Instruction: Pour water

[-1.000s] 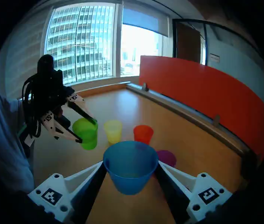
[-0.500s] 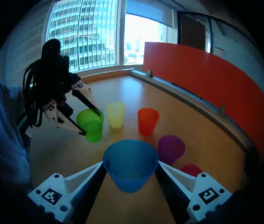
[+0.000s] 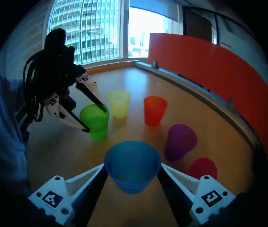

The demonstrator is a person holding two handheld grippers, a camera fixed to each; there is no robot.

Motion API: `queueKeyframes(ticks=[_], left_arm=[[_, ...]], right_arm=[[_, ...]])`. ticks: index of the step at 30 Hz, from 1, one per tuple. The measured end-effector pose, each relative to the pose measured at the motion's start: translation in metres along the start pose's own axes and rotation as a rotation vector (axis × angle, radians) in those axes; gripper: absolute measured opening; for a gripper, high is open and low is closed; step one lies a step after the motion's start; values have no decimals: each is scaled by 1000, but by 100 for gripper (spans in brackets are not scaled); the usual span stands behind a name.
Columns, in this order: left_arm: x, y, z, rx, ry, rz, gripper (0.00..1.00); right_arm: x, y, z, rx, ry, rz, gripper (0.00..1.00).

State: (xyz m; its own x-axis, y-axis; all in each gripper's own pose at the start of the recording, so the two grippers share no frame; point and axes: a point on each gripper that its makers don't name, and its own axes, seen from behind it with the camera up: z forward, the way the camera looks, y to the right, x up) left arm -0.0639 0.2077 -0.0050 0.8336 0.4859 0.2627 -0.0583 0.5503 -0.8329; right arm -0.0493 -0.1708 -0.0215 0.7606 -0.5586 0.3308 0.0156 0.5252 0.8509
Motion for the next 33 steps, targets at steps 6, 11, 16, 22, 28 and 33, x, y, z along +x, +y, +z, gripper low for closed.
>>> queueKeyframes(ticks=[6, 11, 16, 22, 28, 33], left_arm=[[-5, 1, 4, -7, -6, -9, 89], [-10, 2, 5, -9, -5, -18, 89], [-13, 2, 4, -10, -4, -26, 89], [-16, 1, 1, -10, -13, -33, 90], [-17, -1, 0, 1, -19, -30, 97], [-20, -3, -4, 9, -27, -28, 97]], right_arm=[[-5, -1, 4, -1, -13, -3, 91], [-7, -1, 7, -1, -16, -3, 91], [-8, -1, 10, -3, -19, -4, 91], [-9, -2, 12, -3, -20, -6, 91], [-10, -3, 14, -5, -23, -12, 91], [-12, -3, 17, -9, -23, -18, 91]])
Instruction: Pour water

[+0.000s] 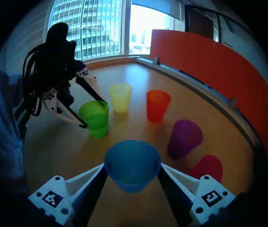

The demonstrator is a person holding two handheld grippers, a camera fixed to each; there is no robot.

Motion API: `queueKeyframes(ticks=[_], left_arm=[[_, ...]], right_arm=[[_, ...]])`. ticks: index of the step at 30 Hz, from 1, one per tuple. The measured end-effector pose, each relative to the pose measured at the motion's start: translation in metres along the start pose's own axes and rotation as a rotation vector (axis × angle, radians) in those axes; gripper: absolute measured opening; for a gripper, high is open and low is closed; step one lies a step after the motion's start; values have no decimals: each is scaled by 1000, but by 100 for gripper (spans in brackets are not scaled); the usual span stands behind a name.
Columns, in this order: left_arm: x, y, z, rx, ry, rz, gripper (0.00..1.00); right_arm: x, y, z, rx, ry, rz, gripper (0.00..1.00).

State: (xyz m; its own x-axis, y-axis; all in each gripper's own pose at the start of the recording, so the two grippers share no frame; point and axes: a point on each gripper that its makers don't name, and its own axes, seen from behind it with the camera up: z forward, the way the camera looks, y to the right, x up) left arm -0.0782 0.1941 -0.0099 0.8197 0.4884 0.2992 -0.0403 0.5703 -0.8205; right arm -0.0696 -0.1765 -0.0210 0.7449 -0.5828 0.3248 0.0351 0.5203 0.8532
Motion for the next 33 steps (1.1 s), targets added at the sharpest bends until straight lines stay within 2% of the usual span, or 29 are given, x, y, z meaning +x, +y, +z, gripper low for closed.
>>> queueKeyframes(ticks=[12, 26, 33], left_arm=[[-17, -5, -17, 36, -25, -7, 97], [-20, -4, -30, 47, -20, -22, 97], [-21, -2, -32, 53, -21, -19, 97]], right_arm=[[-11, -3, 10, -3, -4, -3, 91], [-20, 2, 6, -28, -10, -5, 92], [-22, 2, 5, -23, -11, 24, 100]])
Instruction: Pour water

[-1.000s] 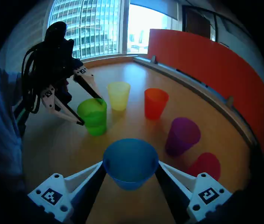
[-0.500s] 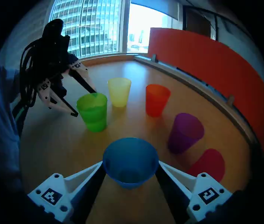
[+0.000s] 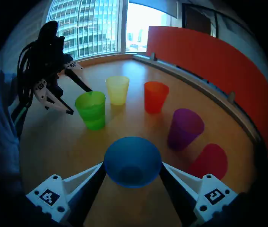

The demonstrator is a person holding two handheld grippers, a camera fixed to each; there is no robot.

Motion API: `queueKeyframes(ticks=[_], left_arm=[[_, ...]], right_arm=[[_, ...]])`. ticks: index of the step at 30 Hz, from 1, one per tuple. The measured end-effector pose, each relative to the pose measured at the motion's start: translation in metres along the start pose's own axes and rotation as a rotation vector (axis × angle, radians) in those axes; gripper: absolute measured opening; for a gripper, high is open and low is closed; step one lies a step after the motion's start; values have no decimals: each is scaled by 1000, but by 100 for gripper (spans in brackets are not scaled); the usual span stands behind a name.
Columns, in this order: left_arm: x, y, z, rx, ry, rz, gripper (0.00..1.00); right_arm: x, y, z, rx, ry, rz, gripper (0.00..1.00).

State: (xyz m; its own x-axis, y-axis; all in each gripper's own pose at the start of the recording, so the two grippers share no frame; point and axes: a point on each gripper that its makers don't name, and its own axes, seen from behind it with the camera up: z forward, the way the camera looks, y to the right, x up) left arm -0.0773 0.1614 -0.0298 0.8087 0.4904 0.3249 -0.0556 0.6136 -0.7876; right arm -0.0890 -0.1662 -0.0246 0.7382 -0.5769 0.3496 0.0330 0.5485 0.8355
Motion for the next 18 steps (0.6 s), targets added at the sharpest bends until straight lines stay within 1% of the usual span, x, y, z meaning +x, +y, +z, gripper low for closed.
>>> queueKeyframes(ticks=[5, 9, 18], left_arm=[[-1, -1, -3, 6, 5, -14, 97], [-2, -3, -7, 22, 12, -26, 97], [-5, -9, -26, 83, 30, -53, 97]], right_arm=[[-1, 0, -4, -1, 2, 12, 100], [-7, 3, -11, -21, -3, 9, 100], [-25, 6, -36, -77, 4, 31, 100]])
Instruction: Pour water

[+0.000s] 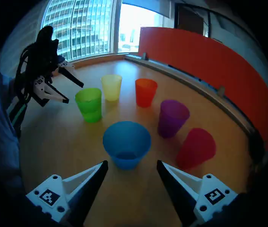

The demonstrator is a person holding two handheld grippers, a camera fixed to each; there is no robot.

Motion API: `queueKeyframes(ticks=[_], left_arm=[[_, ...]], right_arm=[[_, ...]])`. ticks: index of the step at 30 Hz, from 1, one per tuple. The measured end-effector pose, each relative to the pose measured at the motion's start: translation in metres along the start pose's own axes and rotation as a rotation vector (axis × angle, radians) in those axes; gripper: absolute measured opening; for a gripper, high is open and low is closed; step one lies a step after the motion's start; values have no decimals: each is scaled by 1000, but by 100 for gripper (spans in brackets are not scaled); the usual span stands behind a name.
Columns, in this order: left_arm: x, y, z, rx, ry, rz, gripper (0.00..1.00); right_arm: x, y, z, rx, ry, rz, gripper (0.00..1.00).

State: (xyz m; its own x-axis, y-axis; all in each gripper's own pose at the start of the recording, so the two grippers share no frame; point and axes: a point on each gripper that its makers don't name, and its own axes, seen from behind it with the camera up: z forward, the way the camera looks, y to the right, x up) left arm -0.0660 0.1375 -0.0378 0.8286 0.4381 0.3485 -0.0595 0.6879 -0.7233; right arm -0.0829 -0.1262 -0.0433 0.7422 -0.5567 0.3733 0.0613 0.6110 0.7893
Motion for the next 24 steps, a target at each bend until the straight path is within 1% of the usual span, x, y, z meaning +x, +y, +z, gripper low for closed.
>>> queueKeyframes(ticks=[6, 9, 15, 18, 21, 24], left_arm=[[2, -10, -16, 66, 25, -29, 97], [5, -15, -24, 101, 54, -43, 97], [17, -23, -42, 187, 124, -49, 97], [25, -30, -52, 244, 167, -43, 97], [30, -38, -61, 304, 200, -40, 97], [33, -46, -69, 358, 225, -56, 97]], right_arm=[[-9, 5, -19, -48, 24, 35, 100], [-12, 7, -27, -72, 40, 58, 100], [-12, 12, -43, -121, 84, 104, 100], [-10, 18, -51, -161, 110, 127, 100], [-6, 27, -59, -219, 141, 162, 100], [-1, 35, -66, -275, 180, 199, 100]])
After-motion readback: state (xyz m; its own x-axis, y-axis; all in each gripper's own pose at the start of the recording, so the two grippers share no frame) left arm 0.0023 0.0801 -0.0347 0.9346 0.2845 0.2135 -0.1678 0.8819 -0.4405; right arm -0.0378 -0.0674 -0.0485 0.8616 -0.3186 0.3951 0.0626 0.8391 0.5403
